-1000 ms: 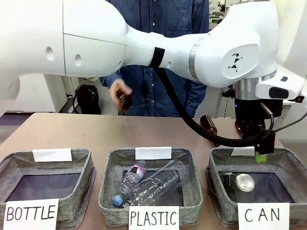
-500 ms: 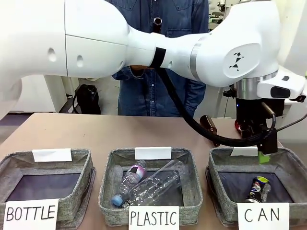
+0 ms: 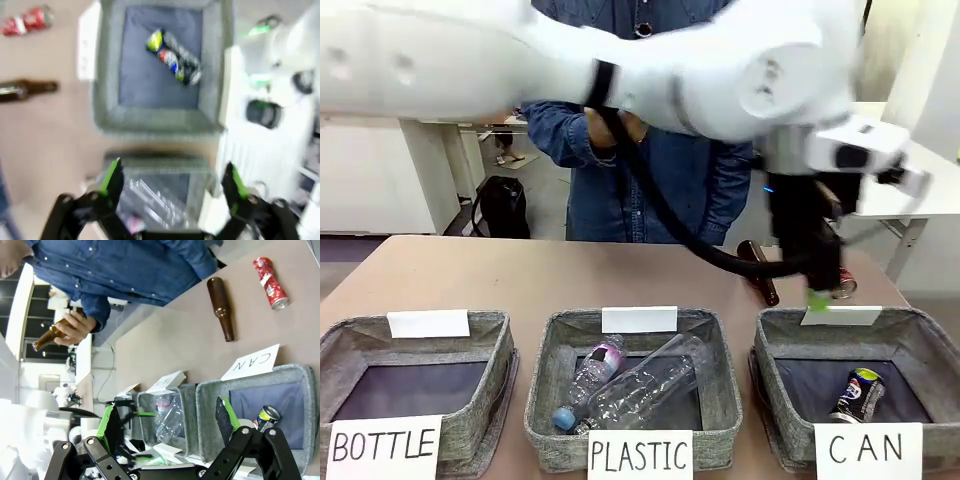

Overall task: Sort the can waste into the basket.
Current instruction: Pick up the can waste from the table and place it in the right Fabric basket.

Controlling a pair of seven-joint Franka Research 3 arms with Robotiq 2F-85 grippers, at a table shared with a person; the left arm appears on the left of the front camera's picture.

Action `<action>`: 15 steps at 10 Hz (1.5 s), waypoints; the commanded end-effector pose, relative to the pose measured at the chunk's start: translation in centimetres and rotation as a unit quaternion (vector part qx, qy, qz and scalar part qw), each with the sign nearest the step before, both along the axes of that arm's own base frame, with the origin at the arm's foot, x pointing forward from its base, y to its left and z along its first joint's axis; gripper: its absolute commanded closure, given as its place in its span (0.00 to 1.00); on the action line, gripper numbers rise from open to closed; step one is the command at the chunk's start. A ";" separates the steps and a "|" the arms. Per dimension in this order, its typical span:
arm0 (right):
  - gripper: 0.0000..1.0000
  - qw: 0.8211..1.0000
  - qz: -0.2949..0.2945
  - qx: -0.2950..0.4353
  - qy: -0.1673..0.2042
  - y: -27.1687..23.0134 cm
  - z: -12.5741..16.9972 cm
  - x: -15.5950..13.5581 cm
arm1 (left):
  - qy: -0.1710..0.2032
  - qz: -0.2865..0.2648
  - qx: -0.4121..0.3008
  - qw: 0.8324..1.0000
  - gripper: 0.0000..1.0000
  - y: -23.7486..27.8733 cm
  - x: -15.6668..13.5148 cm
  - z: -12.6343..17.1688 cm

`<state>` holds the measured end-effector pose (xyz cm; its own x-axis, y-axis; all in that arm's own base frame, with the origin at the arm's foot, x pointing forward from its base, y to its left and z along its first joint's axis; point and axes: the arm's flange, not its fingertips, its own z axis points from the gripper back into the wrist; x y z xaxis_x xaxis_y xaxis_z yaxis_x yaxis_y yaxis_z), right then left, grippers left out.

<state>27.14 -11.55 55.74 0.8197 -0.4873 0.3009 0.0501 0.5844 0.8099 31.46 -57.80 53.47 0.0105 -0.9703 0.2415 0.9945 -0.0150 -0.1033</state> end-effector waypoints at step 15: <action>0.00 0.999 0.012 -0.032 0.009 1.9 0.1 0.8 | 0.076 -0.108 -0.098 0.986 0.00 6.5 -0.7 7.3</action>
<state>27.84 -9.70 55.91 0.8385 -0.4431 0.3171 0.0405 0.6310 0.7747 30.06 -52.04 58.89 -0.1405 -0.8617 0.4876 0.9352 -0.2771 -0.2203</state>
